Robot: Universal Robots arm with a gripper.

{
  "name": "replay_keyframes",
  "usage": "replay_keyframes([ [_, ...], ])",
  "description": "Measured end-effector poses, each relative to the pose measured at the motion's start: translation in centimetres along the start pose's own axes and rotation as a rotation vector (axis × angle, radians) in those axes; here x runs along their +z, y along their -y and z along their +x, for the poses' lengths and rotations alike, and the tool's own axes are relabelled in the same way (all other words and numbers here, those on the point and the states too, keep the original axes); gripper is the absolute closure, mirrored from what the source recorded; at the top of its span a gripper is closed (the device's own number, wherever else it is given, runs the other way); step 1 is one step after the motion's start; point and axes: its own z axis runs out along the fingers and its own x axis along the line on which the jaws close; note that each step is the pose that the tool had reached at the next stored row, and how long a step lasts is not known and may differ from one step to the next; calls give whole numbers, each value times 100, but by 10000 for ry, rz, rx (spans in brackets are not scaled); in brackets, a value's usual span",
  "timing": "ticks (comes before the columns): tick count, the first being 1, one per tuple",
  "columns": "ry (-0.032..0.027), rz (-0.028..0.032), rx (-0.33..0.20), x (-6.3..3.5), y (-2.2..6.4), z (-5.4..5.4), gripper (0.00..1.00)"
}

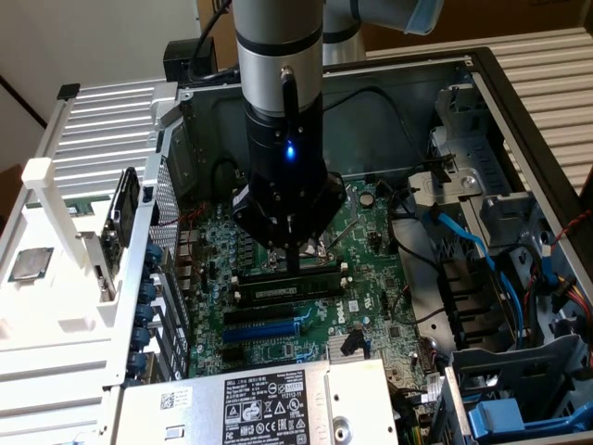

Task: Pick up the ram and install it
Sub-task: 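Press down the ram until it locks into place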

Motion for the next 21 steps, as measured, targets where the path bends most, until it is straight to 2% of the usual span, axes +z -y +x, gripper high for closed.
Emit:
replay_keyframes([
  [5, -29, -10, 547, 0, 0, 0, 90],
  [17, -31, -13, 606, 1, -3, -1, 90],
  [21, -42, -16, 799, 0, -6, -1, 90],
])
